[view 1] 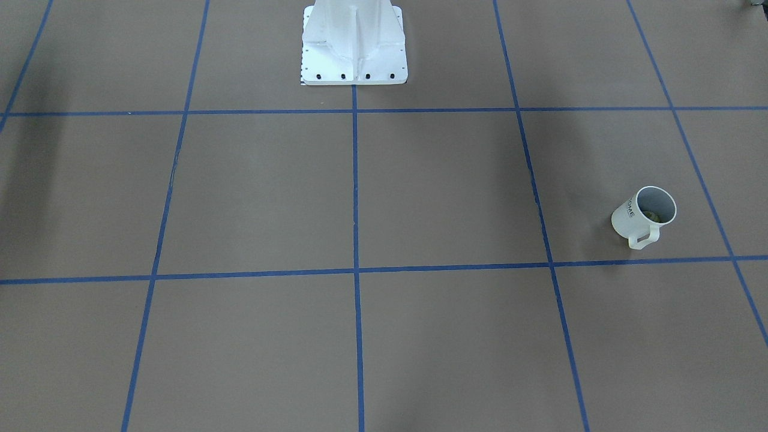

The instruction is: Left arm hands cup to right arm to dump lemon

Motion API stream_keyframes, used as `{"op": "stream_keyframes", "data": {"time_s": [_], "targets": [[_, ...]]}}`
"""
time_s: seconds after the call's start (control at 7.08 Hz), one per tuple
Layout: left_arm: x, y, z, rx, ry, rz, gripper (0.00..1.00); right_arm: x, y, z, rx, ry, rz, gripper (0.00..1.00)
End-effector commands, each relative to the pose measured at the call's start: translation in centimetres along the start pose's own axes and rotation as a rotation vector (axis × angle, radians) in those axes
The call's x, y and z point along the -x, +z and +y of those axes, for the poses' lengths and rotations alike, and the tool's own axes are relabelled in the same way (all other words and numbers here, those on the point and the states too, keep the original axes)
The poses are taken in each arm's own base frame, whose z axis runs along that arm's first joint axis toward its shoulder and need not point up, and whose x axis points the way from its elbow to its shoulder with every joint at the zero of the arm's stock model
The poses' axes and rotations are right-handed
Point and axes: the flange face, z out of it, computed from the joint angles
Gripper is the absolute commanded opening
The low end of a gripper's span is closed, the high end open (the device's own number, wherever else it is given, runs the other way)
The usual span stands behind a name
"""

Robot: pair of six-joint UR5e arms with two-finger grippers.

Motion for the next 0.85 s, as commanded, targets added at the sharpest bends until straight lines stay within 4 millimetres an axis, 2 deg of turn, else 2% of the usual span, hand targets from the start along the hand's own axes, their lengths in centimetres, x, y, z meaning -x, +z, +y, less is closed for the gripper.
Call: {"op": "stream_keyframes", "data": {"time_s": [0.0,0.14,0.28,0.42,0.57,0.71], "targets": [[0.2,0.6,-1.1,-0.096,-0.067,0.007,1.00,0.3,-0.2,-0.6,-0.077,-0.030,-0.010,1.00],[-0.3,1.7,-1.1,-0.127,-0.037,0.093,1.00,0.6,-0.5,-0.9,-0.107,-0.059,-0.017,1.00],[-1.2,3.1,-1.1,-0.157,0.005,0.159,1.00,2.1,-0.3,-1.5,-0.154,-0.148,-0.030,1.00],[-5.5,6.3,-2.5,-0.105,0.025,0.219,1.00,5.1,0.8,-3.1,-0.184,-0.219,-0.071,1.00],[-9.3,9.2,-3.2,-0.045,-0.017,0.256,1.00,6.7,1.9,-3.1,-0.159,-0.194,-0.103,1.00],[-11.0,10.4,-2.9,-0.013,-0.119,0.275,1.00,8.7,3.9,-3.1,-0.122,-0.186,-0.108,1.00]]}}
